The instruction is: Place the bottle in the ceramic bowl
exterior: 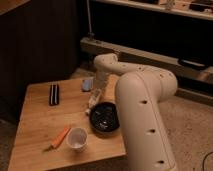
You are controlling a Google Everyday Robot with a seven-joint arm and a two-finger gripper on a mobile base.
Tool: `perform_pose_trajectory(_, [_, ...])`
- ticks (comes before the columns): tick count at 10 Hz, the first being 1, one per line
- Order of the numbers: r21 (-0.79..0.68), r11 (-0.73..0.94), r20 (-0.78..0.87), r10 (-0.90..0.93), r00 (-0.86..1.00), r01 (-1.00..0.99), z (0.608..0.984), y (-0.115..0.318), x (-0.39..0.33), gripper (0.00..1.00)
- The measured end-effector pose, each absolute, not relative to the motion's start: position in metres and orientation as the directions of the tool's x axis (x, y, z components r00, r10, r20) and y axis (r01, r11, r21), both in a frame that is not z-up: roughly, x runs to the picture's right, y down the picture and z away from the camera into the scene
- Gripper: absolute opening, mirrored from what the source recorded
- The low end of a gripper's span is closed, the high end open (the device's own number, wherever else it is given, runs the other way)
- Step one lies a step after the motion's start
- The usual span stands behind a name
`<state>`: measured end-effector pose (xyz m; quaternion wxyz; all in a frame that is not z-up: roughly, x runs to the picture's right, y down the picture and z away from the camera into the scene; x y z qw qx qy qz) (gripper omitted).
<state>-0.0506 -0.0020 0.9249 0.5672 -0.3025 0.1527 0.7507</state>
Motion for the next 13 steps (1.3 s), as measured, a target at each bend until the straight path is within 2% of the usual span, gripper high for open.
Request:
perform_pose_trajectory(6, [-0.188,-0.412,-0.569,0.785,-0.243,-0.891,0.901,-0.031,-0.050,0.00])
perform_pose_trajectory(10, [-0.238,-0.392,-0.557,0.804,-0.206,-0.889,0.848,-0.065,-0.019,0.00])
perform_pose_trajectory(13, [-0.242,-0.339,-0.569,0.809,-0.150,-0.909,0.817,-0.062,0.021,0.00])
